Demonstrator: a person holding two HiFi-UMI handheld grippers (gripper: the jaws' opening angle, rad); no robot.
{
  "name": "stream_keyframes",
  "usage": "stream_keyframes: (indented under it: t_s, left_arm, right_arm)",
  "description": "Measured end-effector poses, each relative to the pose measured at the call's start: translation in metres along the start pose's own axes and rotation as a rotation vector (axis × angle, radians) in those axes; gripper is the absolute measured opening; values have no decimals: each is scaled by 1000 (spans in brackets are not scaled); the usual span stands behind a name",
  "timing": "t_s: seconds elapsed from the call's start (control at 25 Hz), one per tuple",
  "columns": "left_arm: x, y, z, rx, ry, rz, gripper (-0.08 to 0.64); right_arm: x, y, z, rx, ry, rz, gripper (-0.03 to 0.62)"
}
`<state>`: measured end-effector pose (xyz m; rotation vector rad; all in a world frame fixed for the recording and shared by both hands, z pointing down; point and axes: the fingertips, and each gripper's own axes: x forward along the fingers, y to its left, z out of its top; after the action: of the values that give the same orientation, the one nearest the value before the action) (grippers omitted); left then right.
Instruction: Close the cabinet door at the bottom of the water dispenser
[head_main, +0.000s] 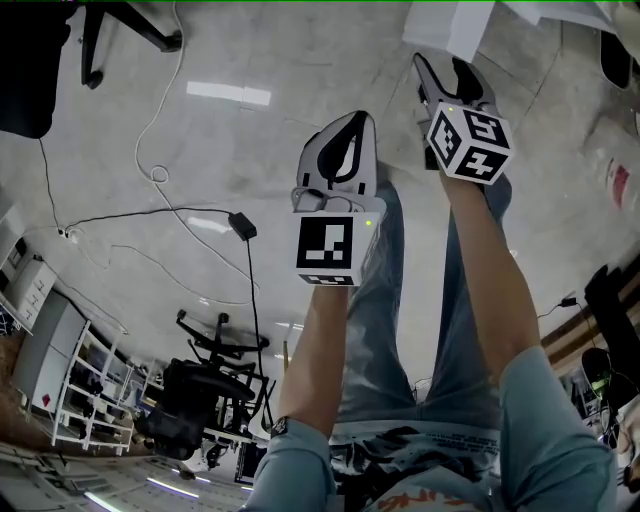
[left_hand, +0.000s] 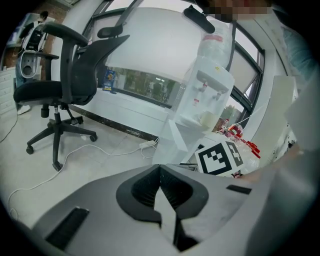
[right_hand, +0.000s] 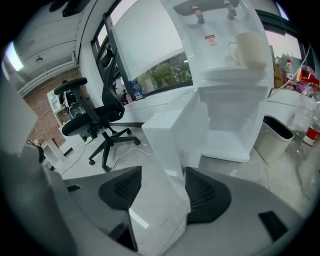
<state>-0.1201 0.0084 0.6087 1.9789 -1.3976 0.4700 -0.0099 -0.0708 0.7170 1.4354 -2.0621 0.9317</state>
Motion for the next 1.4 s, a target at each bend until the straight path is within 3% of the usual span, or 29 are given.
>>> stream_keyframes:
  t_s: [0.48,1.4]
  left_arm:
    - [6,-3,-12,-17,43,0,11]
    - [36,-58,-8,25,80,-63,11]
  right_arm:
    - [25,-13,0,110,-21,-80,262]
    - [2,-61,-9,61,23,-110,215]
